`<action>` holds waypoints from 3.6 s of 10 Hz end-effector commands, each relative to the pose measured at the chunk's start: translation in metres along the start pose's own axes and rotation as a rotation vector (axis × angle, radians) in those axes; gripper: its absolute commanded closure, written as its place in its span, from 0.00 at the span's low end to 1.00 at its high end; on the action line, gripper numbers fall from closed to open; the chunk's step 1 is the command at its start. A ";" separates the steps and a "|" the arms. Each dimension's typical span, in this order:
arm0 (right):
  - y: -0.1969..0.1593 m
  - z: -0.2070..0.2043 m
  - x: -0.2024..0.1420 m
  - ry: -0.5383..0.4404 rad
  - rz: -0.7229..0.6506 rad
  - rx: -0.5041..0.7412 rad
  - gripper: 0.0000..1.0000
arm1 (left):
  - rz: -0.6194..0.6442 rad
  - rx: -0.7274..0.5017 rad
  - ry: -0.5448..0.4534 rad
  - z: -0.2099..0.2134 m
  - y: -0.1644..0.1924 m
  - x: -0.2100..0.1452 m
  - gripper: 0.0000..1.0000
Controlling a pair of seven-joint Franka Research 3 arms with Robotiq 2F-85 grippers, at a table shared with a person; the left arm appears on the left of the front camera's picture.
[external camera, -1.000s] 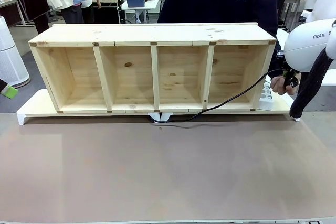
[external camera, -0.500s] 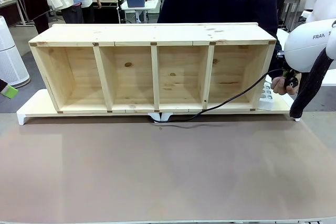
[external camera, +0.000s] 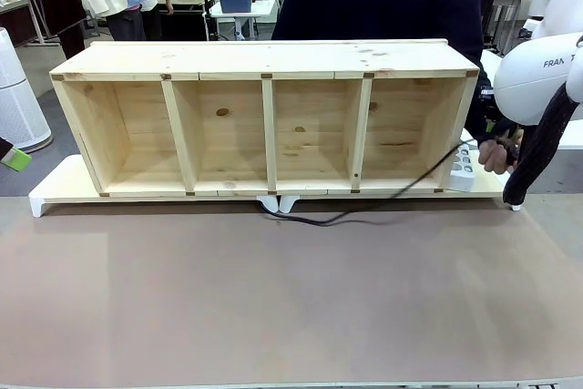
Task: Perform cable management.
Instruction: Release the Power Cable when the human grasps it.
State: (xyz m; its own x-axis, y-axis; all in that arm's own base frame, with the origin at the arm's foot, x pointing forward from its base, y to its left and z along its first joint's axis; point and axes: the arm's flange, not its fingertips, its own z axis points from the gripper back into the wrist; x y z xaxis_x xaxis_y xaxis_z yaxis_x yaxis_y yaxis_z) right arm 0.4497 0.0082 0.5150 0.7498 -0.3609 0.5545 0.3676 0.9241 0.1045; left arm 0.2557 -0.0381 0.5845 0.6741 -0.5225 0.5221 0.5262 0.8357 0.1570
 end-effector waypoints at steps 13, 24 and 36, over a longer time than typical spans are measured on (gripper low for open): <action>0.000 0.004 0.000 -0.001 0.016 0.001 0.00 | -0.006 0.004 -0.011 -0.001 0.001 0.002 0.00; 0.000 0.004 0.000 -0.001 0.016 0.001 0.00 | -0.006 0.004 -0.011 -0.001 0.001 0.002 0.00; 0.000 0.004 0.000 -0.001 0.016 0.001 0.00 | -0.006 0.004 -0.011 -0.001 0.001 0.002 0.00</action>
State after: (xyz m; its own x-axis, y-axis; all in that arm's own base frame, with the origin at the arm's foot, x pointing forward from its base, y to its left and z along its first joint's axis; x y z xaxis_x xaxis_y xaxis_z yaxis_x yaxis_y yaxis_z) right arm 0.4474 0.0075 0.5192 0.7577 -0.3404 0.5569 0.3497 0.9321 0.0940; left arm 0.2557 -0.0381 0.5845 0.6741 -0.5225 0.5221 0.5262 0.8357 0.1570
